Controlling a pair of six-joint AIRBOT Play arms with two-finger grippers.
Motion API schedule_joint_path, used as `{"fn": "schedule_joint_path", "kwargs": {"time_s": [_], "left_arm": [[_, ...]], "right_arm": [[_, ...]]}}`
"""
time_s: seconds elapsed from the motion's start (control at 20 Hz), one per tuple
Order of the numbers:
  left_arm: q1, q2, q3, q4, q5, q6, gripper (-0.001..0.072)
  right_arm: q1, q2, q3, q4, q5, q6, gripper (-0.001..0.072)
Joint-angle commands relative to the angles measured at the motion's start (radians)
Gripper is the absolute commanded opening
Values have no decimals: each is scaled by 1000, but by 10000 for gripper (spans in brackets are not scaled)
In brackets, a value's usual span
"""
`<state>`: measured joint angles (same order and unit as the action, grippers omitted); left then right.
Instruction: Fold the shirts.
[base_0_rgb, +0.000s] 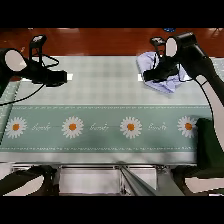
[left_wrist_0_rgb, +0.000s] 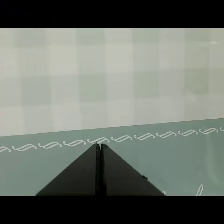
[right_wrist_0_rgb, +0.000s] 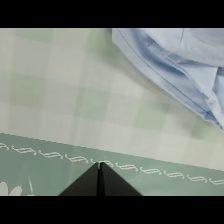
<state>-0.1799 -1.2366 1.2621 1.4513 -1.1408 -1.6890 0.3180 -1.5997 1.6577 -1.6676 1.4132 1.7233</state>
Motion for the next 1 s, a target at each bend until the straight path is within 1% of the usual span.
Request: {"fn": "schedule_joint_path", "kwargs": {"time_s": [0.0, 0.7, 0.75, 0.85, 0.95], "left_arm": [[0, -1, 0, 0, 0, 0, 17], [0, -1, 0, 0, 9, 0, 17], [0, -1, 0, 0, 33, 0, 17], [0, -1, 0, 0, 182, 0, 17], [1, -1, 0, 0, 258, 0, 17]], "right_arm": [[1, 0, 1, 0, 0, 0, 33], [1, 0, 1, 0, -2, 0, 32], [1, 0, 1, -5, -14, 0, 33], [1, 0, 1, -48, -81, 0, 33], [1, 0, 1, -64, -130, 1, 33]]}}
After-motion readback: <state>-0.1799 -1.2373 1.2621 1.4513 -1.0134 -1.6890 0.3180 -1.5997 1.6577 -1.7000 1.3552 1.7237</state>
